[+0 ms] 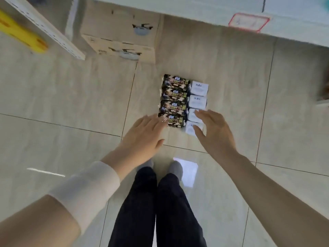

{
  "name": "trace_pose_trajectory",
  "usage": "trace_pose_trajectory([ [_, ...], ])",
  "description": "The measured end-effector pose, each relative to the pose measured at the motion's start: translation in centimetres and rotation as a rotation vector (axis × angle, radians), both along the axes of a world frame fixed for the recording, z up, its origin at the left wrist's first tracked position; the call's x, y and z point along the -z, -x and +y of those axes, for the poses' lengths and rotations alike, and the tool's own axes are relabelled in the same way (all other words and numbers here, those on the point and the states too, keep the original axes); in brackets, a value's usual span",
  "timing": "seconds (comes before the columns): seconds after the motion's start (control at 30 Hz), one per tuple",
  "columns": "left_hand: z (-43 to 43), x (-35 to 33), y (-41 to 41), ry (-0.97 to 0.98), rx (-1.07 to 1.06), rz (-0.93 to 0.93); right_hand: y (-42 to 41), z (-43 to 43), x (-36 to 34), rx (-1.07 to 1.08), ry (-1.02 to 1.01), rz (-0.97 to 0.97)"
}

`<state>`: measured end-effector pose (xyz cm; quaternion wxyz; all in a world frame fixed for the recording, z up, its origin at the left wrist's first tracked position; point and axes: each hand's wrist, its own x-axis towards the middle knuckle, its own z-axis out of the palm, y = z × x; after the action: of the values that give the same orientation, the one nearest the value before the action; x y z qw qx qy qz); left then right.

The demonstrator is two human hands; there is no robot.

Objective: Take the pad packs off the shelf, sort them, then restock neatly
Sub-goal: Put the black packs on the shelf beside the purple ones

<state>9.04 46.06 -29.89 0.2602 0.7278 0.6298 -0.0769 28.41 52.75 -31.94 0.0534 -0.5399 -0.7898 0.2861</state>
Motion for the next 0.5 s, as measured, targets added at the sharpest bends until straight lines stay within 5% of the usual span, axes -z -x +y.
trace_pose_trajectory([
  [0.33, 1.9, 25.9, 1.3, 0.104, -0.072, -0.077, 0.3, 4.9, 22.7, -0.157, 0.068, -0.159],
  [0.5, 3.3, 35.3, 3.3, -0.09, -0.059, -0.17, 0.6, 7.9, 30.6, -0.223, -0.052, -0.106],
])
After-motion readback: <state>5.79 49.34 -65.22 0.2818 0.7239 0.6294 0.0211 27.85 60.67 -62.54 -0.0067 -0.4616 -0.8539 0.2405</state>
